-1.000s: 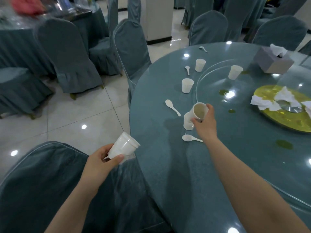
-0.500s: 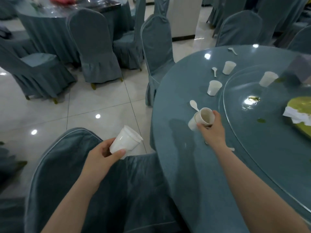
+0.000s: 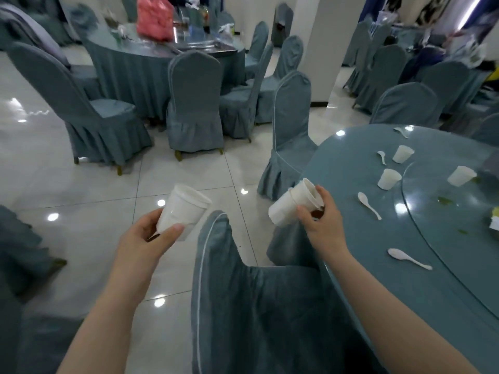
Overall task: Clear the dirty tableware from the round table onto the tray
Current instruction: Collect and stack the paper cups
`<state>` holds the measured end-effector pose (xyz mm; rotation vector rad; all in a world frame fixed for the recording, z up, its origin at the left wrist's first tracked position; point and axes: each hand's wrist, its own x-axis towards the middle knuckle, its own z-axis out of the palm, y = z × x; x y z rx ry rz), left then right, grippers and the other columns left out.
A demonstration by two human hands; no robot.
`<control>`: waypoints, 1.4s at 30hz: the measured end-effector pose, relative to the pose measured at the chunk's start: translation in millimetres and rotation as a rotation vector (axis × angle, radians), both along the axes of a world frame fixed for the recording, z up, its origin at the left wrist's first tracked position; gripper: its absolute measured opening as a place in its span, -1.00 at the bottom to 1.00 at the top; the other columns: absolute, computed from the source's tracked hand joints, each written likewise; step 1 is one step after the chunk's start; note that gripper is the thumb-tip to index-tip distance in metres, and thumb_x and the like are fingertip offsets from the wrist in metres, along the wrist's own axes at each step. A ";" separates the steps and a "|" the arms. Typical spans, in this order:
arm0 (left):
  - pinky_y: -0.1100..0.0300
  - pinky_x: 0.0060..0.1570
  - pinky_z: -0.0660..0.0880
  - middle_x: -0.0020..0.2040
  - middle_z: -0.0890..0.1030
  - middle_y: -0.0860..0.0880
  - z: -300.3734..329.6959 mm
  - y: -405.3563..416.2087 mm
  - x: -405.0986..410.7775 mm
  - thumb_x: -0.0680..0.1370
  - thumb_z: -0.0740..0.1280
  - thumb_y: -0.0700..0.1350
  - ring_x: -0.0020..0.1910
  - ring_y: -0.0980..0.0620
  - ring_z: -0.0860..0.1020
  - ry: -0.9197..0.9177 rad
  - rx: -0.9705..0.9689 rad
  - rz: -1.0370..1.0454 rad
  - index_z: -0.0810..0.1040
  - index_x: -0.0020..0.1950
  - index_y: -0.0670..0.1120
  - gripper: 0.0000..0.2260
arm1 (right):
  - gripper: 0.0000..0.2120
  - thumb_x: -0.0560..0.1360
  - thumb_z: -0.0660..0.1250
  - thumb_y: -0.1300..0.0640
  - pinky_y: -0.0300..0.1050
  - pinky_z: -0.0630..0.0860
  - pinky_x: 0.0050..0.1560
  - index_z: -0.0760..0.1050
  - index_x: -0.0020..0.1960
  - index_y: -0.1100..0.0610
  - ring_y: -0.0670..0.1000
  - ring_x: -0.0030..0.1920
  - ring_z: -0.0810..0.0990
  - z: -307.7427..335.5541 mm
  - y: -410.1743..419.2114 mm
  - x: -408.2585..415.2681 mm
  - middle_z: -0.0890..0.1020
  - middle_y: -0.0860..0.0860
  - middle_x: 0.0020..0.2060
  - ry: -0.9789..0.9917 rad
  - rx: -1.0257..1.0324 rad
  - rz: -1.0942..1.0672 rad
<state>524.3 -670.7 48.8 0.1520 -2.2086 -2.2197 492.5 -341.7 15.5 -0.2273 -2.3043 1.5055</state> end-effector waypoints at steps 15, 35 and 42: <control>0.36 -0.24 0.50 -0.06 0.67 0.14 5.2 -168.6 -3.3 0.40 0.50 -0.18 -0.14 0.20 0.62 0.033 -0.103 -0.007 0.57 0.02 0.22 -0.65 | -0.85 0.52 0.31 -0.04 -0.08 0.64 -0.21 0.49 0.07 -0.08 -0.09 -0.20 0.62 59.9 -269.4 -31.2 0.60 -0.09 -0.16 0.018 -0.108 0.301; 0.35 -0.16 0.52 -0.04 0.69 0.11 -7.9 -185.3 -245.6 0.32 0.55 -0.20 -0.06 0.13 0.65 -0.054 -0.179 -0.184 0.65 0.03 0.19 -0.62 | -0.59 0.49 0.37 0.20 -0.20 0.55 0.11 0.46 0.27 -0.11 -0.14 0.14 0.58 27.8 -281.3 -245.6 0.57 -0.17 0.19 -0.343 -0.317 0.674; 0.37 -0.21 0.54 -0.03 0.68 0.16 -9.0 -153.2 -363.9 0.31 0.55 -0.17 -0.08 0.17 0.65 -0.054 -0.215 -0.260 0.63 0.08 0.16 -0.60 | -0.44 0.44 0.42 0.29 -0.30 0.55 0.02 0.38 0.37 -0.03 -0.19 0.16 0.57 39.5 -241.1 -350.0 0.54 -0.15 0.21 -0.419 -0.276 0.706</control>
